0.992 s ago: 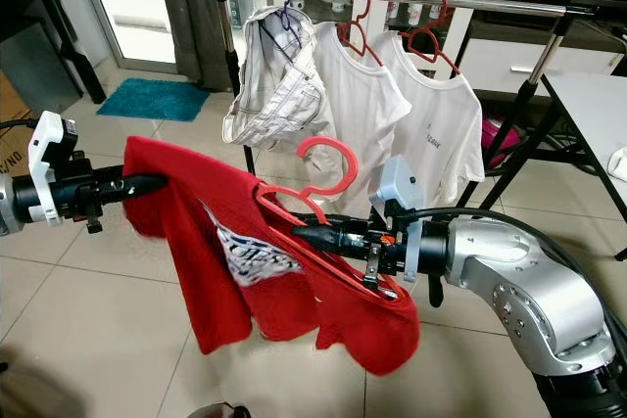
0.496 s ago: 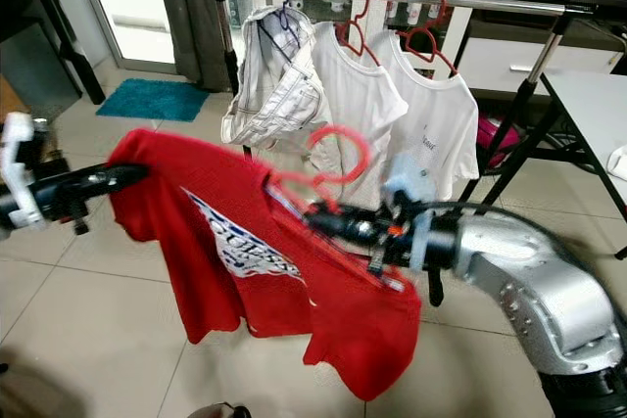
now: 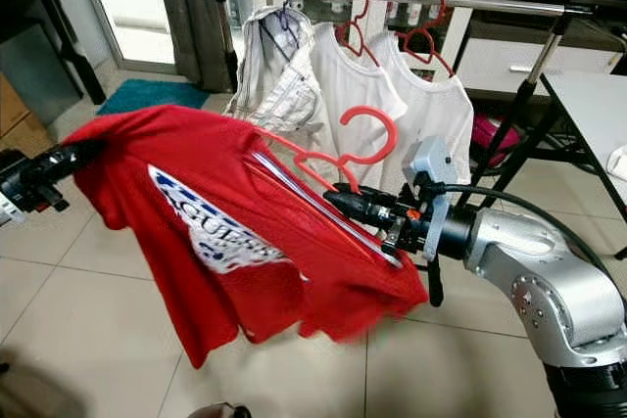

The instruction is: Hang hanger

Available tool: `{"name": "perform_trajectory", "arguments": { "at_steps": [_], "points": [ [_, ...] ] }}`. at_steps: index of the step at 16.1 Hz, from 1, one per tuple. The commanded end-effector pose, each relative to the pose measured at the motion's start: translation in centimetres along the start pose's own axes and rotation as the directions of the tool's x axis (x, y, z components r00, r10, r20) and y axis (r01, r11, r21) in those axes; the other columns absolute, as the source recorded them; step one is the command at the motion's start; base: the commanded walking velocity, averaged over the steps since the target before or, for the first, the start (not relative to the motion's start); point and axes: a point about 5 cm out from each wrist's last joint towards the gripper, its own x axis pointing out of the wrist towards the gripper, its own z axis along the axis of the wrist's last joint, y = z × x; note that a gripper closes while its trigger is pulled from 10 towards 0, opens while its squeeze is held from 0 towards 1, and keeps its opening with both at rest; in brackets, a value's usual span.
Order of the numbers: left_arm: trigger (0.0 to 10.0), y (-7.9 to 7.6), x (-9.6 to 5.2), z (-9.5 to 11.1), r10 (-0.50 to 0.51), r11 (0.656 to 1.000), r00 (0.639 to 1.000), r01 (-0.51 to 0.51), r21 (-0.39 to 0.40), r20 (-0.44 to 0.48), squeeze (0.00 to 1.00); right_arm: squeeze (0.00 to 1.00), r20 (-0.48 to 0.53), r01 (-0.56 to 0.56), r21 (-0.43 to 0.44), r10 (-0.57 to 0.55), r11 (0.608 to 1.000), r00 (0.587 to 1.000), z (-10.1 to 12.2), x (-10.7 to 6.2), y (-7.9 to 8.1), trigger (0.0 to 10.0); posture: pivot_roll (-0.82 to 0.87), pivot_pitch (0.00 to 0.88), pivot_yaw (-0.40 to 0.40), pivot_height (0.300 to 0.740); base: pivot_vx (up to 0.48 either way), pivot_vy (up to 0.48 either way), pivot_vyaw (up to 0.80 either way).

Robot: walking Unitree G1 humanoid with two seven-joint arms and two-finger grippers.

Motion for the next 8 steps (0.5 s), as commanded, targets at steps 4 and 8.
{"name": "perform_trajectory", "arguments": {
  "at_steps": [4,8],
  "points": [
    [0.0,0.0,0.5,0.0,0.045,0.998,0.999,-0.045,0.045,-0.005,0.0,0.0,0.02,0.019,0.006,-0.019,1.0,1.0,0.4,-0.5,-0.3,10.0,-0.07,0.037,0.07,0.74,0.0,0.0,0.0],
    [10.0,-3.1,2.4,-2.9,-0.1,0.992,0.982,0.111,0.066,-0.158,0.0,0.0,0.027,0.015,0.007,-0.016,1.0,1.0,0.4,-0.2,0.1,10.0,-0.08,0.046,0.076,0.74,0.0,0.0,0.0]
  ]
}}
